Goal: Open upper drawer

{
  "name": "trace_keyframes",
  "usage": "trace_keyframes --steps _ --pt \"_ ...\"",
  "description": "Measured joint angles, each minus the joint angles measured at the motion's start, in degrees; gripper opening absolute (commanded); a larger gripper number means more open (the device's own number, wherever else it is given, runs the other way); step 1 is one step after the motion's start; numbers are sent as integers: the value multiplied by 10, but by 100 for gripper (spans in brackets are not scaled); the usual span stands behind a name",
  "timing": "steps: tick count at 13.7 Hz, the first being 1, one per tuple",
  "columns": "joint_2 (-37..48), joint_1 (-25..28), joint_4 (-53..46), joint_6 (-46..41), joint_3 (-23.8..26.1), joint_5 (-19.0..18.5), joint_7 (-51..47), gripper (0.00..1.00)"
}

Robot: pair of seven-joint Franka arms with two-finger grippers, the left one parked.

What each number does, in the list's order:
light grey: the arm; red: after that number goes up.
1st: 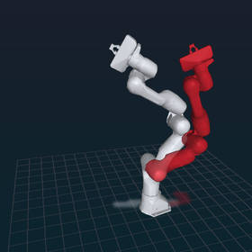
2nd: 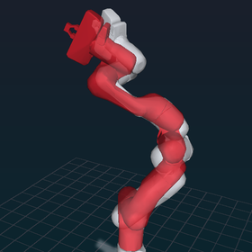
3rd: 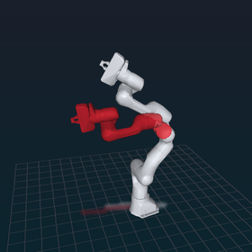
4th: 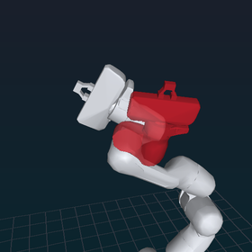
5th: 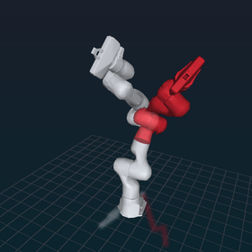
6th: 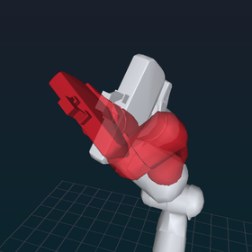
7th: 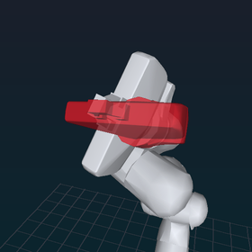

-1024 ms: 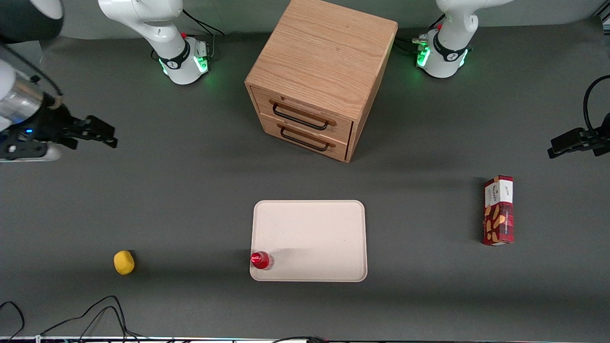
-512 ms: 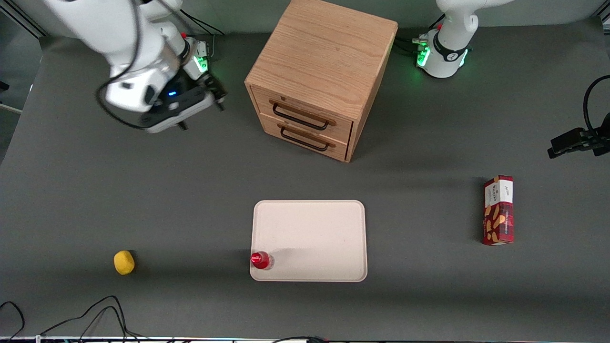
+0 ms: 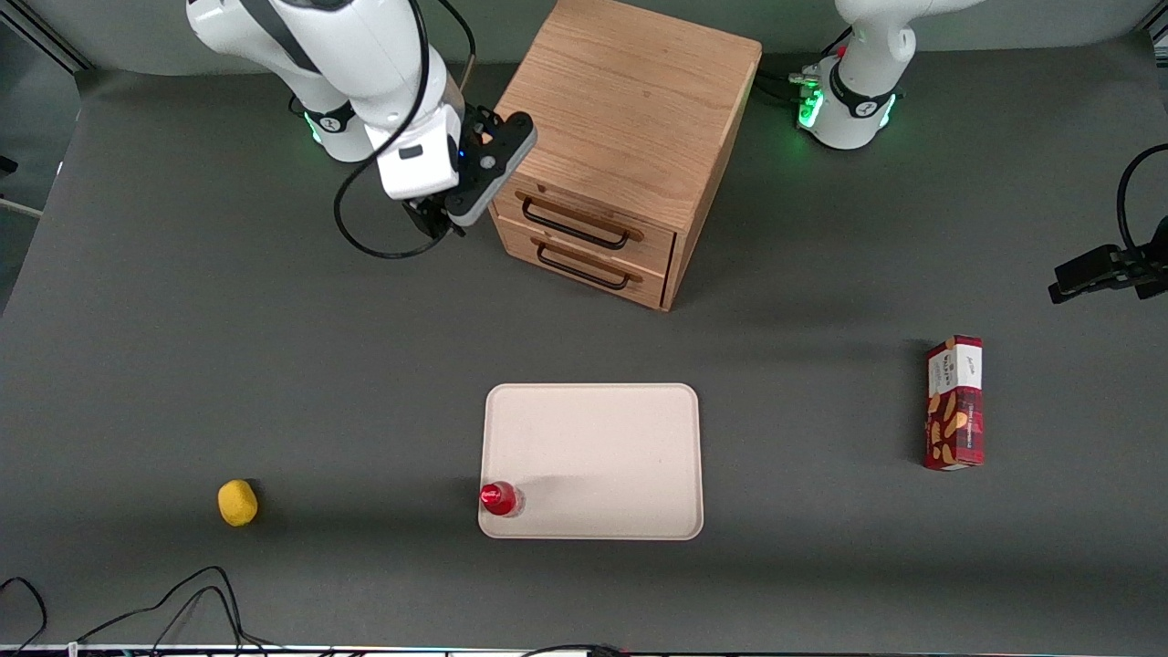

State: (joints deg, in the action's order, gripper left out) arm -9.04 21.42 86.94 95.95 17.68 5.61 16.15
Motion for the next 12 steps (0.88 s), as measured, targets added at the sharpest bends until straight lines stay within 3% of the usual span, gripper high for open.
trace_keyframes --steps 8,12 --pt "-74 10 4 37 36 6 36 100" --pt "-116 10 32 104 38 6 63 100"
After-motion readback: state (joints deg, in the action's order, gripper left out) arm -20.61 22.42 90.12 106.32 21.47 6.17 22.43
